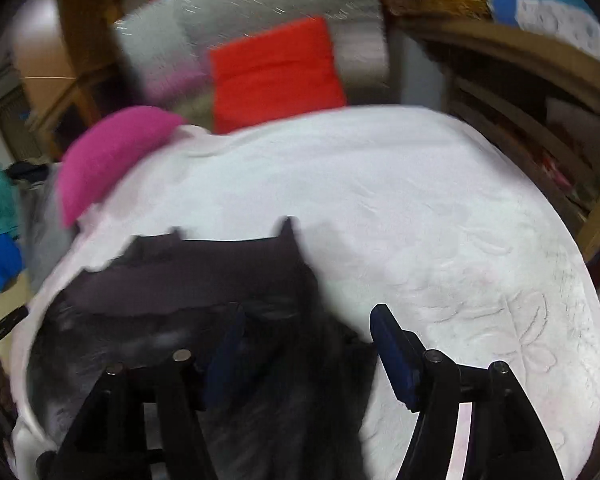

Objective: Fold large clothes

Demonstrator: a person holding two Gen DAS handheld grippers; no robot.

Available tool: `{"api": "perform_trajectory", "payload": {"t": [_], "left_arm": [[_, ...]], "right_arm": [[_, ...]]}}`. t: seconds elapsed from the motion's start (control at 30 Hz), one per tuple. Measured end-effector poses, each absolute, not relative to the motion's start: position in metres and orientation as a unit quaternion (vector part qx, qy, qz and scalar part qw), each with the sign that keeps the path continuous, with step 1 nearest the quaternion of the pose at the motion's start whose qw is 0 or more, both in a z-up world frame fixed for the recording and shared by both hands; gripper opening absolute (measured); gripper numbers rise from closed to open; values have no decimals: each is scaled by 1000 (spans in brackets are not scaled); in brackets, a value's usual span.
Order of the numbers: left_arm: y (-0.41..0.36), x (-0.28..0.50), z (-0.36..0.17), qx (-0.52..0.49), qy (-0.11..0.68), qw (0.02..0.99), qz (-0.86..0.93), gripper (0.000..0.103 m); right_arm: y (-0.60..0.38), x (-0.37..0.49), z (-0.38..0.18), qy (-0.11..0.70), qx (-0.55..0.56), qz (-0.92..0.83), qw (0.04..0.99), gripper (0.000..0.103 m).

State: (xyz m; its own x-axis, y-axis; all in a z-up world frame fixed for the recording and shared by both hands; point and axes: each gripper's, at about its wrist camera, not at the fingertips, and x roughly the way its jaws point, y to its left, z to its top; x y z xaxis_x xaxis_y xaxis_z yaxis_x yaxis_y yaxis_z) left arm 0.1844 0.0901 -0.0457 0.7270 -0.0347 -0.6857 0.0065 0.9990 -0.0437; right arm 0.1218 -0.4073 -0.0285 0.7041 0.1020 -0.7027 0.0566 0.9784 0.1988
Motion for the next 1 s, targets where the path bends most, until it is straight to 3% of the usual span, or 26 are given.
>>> {"api": "perform_trajectory", "payload": {"t": [0.17,0.37,0.57,0.67,0.9,0.93,1.0], "left_arm": [[38,149,-58,7,369,928,-60,56],[11,166,-128,50,457,887,-35,60],[30,170,-96,22,432,901,-41,59],[43,194,-81,23,416,908,-36,61],[64,266,-113,27,473,881,-4,61],[67,273,-117,25,481,876,-3,61],[73,283,-125,14,492,870,-7,53]], "right_arm": [[-366,109,-46,408,100,79,904,70],[-387,129,-101,467,109,26,877,70],[-391,132,-76,446,120,45,886,70],[-401,151,-62,426,108,26,898,75],[-429,213,-90,478,82,-6,874,75],[-429,220,-95,489,81,4,869,64],[-424,227,-99,500,75,21,862,29]]}}
